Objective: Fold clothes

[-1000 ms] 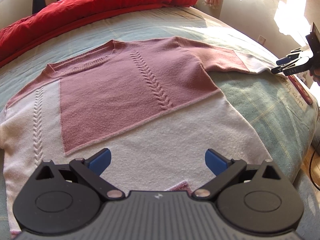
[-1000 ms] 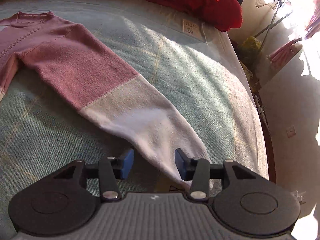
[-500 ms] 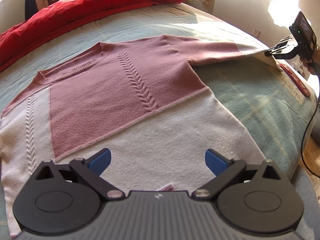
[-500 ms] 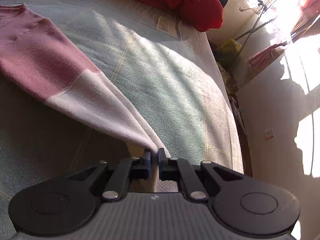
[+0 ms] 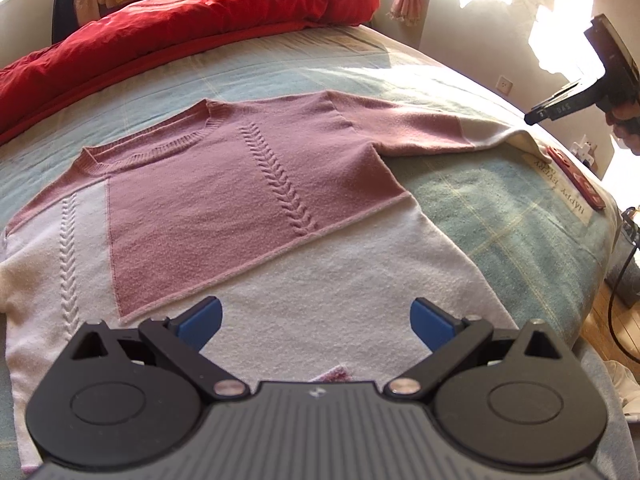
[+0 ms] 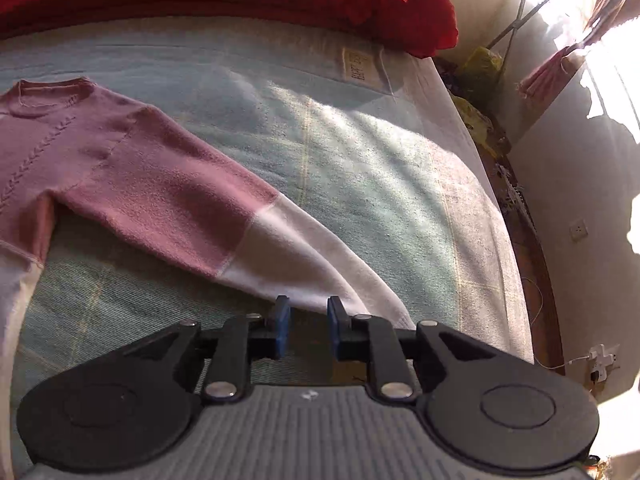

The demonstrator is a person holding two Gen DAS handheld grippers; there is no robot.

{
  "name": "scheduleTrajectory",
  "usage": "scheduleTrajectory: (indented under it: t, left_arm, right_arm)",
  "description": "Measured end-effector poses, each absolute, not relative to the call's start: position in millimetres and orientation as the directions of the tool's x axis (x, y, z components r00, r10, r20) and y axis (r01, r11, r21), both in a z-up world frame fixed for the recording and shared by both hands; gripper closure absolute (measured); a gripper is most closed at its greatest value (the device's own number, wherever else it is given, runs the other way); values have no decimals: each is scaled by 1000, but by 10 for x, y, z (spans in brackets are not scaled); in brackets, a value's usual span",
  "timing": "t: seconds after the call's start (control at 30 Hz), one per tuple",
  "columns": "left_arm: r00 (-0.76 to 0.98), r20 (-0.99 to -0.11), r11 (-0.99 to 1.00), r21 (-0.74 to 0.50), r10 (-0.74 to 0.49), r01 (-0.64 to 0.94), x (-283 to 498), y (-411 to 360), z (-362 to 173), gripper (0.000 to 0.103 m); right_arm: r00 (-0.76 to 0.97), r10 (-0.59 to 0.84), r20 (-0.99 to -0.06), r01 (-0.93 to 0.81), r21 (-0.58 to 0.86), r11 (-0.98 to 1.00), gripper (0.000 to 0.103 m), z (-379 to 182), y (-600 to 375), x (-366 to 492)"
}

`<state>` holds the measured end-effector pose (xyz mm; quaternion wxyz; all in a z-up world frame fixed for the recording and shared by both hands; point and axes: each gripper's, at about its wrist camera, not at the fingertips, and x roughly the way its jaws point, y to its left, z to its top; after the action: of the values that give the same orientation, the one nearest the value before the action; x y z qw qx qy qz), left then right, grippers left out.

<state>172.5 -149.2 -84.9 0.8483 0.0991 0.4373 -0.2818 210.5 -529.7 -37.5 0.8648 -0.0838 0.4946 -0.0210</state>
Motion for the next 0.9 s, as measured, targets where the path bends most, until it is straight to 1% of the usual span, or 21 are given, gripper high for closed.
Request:
scheduleTrajectory:
  t: [0.03, 0.1, 0.23, 0.37, 0.43, 0.57, 0.6, 0.7, 0.83, 0.9]
  left_arm:
    - [457, -797, 823, -84, -394, 562, 1720, -1469, -841, 3]
    - [468, -795, 831, -79, -385, 550, 1704, -1399, -814, 3]
    - [488, -785, 851, -90, -380, 518, 1689, -1149, -763, 3]
    - [503, -793, 877, -80, -344, 474, 1709, -882, -791, 3]
    - [506, -801, 891, -73, -321, 449, 1730, -749, -826, 3]
    - [489, -816, 905, -92, -308, 416, 1785, -582, -933, 3]
    - [484, -820, 906, -94, -305, 412, 1796, -569, -961, 3]
    - [477, -826, 909, -96, -301, 406, 1790, -567, -1022, 3]
    - [460, -834, 908, -110, -305, 403, 1752, -560, -1112, 3]
    - [445, -842, 909, -117, -304, 400, 1728, -551, -1183, 3]
  right_arm:
    - [512, -69, -856, -56, -114, 992, 74, -294, -5155, 2192]
    - [516, 52, -855, -75, 15, 997, 64, -178, -4809, 2389]
    - [487, 289, -824, -118, 266, 957, 62, -207, -4079, 2715]
    - [447, 380, -810, -88, 383, 919, 61, -557, -3529, 2932]
    - [423, 358, -832, -35, 380, 924, 61, -811, -3398, 3010]
    - [466, 175, -867, 39, 217, 975, 62, -1278, -3318, 3064]
    - [496, 155, -854, 42, 202, 978, 62, -1342, -3318, 3042]
    - [577, 141, -805, 62, 215, 975, 61, -1399, -3312, 2915]
    - [616, 114, -779, 71, 199, 977, 60, -1352, -3297, 2532]
    - [631, 116, -767, 69, 205, 976, 57, -1356, -3315, 2298]
